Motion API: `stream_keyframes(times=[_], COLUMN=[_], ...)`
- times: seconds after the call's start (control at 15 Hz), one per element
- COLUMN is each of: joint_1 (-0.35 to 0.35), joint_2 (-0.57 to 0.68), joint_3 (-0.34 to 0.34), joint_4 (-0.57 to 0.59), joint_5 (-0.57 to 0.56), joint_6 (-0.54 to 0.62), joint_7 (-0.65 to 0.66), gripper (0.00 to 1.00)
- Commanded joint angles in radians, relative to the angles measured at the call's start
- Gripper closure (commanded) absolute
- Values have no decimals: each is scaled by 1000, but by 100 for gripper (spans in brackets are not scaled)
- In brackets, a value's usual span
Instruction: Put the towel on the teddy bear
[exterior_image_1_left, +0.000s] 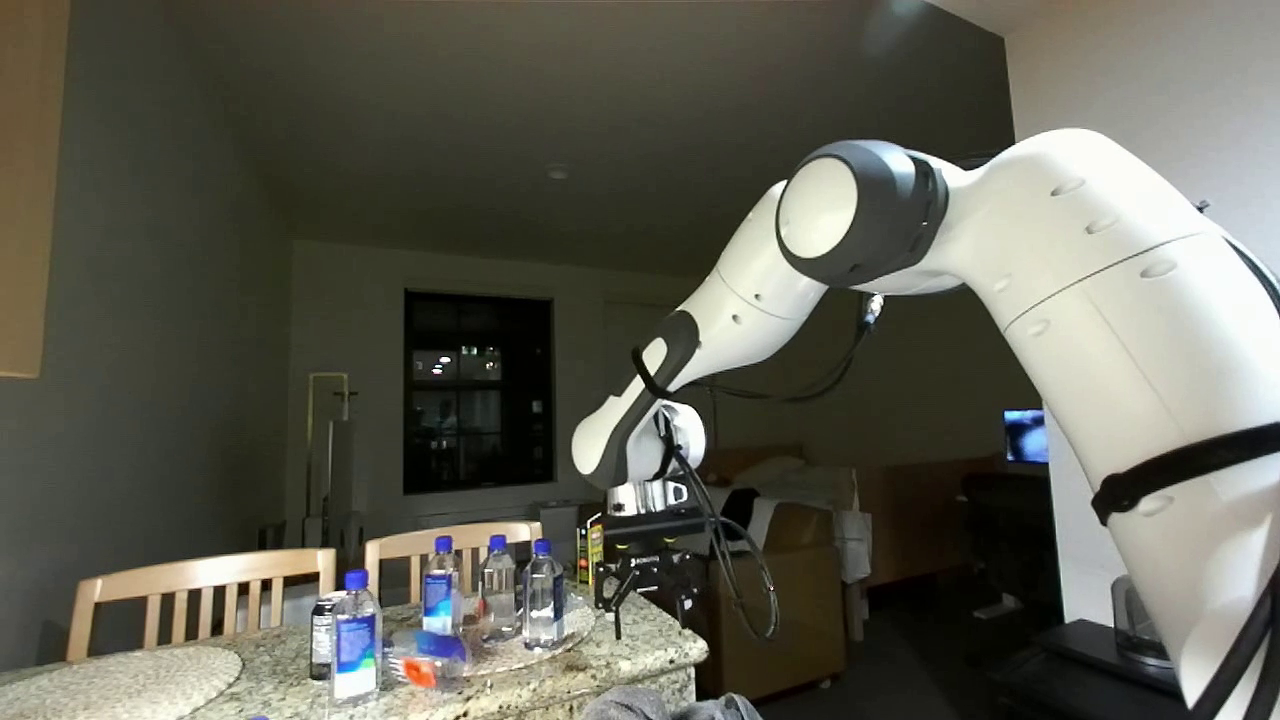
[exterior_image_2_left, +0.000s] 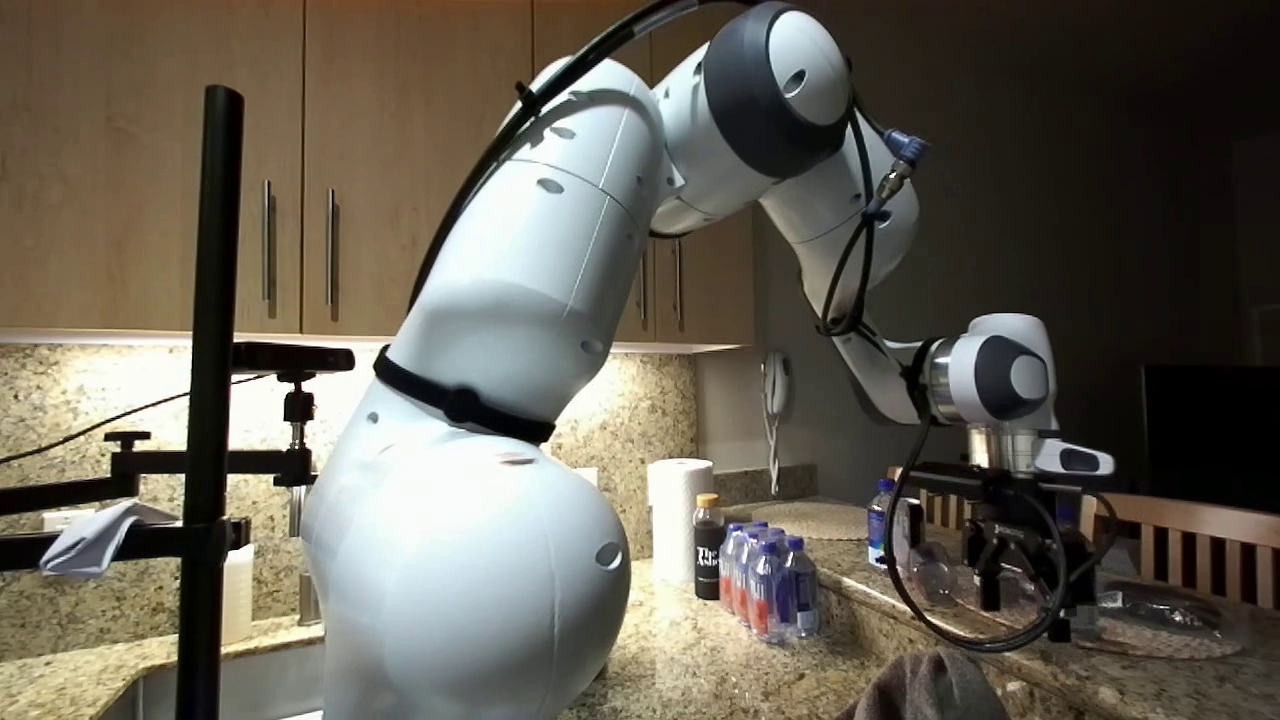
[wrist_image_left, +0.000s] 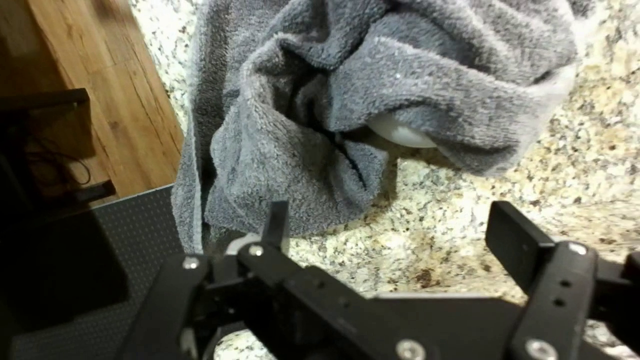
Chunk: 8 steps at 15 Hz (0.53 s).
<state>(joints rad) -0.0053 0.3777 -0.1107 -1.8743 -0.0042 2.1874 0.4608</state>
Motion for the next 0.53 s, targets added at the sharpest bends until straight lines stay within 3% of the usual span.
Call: stream_keyframes(times=[0.0,0.2,0.47], joint_1=[46,100,178], joint_2=[-117,-189,-274], joint_3=[22,53,88], joint_4=[-94,-150,-221], joint_5=[-4,-20,-130], joint_6=[20,49,30], joint_7=[17,61,269], gripper=[0,0,0])
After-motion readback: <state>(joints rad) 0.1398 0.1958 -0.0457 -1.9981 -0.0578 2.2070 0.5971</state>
